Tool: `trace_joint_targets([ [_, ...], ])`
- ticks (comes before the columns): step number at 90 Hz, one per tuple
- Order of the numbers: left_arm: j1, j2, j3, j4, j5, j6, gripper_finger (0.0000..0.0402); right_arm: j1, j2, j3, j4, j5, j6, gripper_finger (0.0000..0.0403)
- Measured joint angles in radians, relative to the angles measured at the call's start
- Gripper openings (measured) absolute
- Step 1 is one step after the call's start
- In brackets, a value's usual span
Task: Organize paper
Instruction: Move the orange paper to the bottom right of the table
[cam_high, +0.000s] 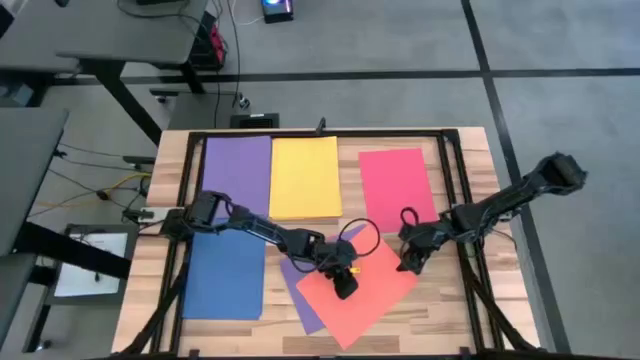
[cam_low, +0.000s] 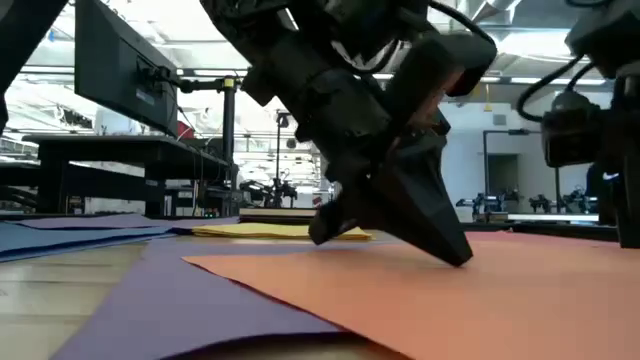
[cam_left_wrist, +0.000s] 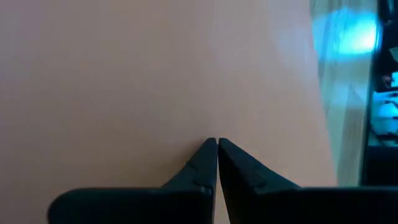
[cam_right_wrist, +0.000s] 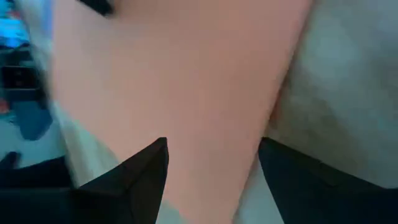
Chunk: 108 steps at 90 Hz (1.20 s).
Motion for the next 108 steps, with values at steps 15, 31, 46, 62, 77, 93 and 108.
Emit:
trace_joint_targets([
  [15, 0.005, 0.0, 0.0, 0.034, 0.002, 0.01, 0.0, 0.026, 0.058, 0.002, 0.092, 0.001, -0.012, 0.0223],
  [31, 0.009, 0.002, -0.001, 0.086, -0.001, 0.011, 0.0, 0.025, 0.132, 0.004, 0.133, -0.001, -0.015, 0.0189],
  [46, 0.01, 0.002, -0.001, 0.081, 0.005, 0.013, 0.0, 0.026, 0.126, 0.038, 0.083, -0.041, -0.016, 0.008],
  [62, 0.031, -0.06, -0.001, -0.005, 0.123, 0.014, 0.0, 0.025, 0.075, 0.131, -0.115, -0.077, -0.134, 0.0008],
  [77, 0.046, -0.215, -0.001, -0.241, 0.158, 0.1, 0.0, 0.024, 0.018, 0.309, -0.574, -0.122, -0.386, 0.0001],
  [93, 0.046, -0.365, 0.0, -0.494, 0.038, 0.241, 0.0, 0.007, 0.015, 0.487, -0.932, -0.126, -0.75, 0.0],
  [108, 0.04, -0.388, -0.002, -0.66, -0.083, 0.348, 0.0, -0.02, 0.052, 0.518, -0.975, -0.126, -1.016, 0.0],
])
